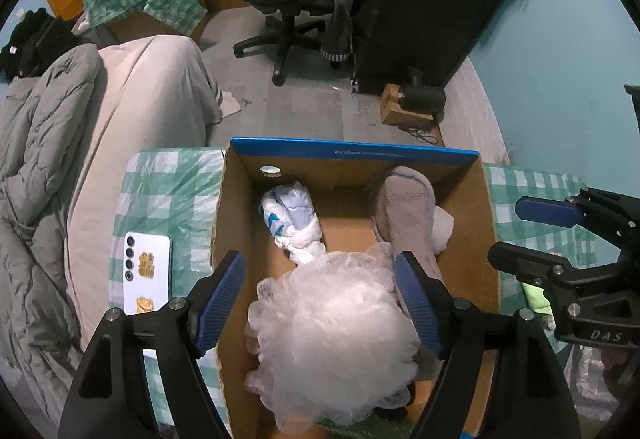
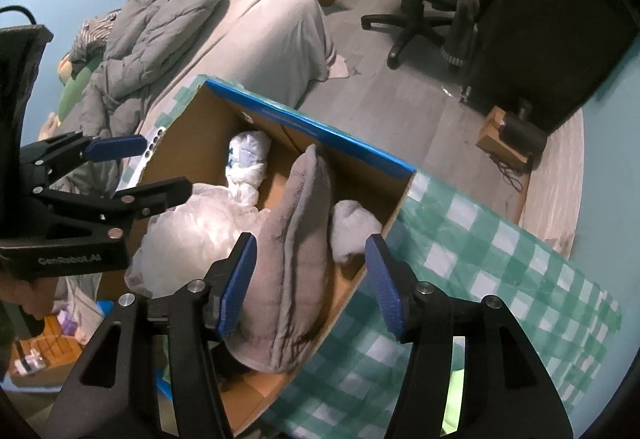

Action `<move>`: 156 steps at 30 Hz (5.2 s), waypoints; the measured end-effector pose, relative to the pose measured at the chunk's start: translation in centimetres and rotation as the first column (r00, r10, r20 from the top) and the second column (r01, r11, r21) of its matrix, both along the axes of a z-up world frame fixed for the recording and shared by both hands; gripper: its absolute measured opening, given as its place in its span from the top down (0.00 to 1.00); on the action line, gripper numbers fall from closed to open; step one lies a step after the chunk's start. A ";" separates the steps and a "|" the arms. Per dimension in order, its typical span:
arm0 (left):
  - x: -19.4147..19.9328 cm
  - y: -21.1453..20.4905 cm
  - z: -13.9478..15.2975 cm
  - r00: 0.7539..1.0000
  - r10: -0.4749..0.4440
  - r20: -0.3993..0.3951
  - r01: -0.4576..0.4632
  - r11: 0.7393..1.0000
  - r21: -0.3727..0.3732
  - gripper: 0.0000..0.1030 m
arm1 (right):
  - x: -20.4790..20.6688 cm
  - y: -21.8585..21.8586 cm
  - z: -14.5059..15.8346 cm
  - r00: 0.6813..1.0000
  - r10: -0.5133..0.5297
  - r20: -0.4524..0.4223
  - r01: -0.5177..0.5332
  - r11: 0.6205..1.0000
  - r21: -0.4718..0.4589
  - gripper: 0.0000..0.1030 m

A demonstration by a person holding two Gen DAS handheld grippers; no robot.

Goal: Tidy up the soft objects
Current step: 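Move both grippers back to the lime cloth and pink-white plastic bag, then grasp the pink-white plastic bag with the right gripper while the left gripper grasps the lime cloth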

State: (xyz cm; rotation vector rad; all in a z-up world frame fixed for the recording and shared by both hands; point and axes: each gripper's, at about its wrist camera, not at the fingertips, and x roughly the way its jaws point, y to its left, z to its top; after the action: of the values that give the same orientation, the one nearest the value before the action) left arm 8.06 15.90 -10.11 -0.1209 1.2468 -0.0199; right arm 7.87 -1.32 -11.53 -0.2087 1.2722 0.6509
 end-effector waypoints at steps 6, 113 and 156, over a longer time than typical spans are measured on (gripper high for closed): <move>-1.2 -0.8 0.9 1.000 0.021 -0.005 -0.021 1.000 -0.023 0.24 | -0.7 -1.6 0.6 1.000 -0.018 -0.001 0.018 1.000 0.005 0.42; -1.4 -30.8 -15.5 0.899 -0.308 -0.312 0.352 0.931 0.094 0.10 | -2.2 -36.7 -14.8 0.919 -0.371 -0.136 0.321 0.901 -0.291 0.42; -4.5 -36.4 -15.0 0.873 -0.382 -0.304 0.425 0.901 0.089 0.08 | -2.7 -36.7 -14.5 0.808 -0.563 -0.173 0.509 0.815 -0.278 0.26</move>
State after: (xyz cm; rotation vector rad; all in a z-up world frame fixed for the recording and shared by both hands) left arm 3.59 -20.48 -25.12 0.2856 1.5347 -0.2795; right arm 5.13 -38.06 -26.07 0.0662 1.5597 0.0364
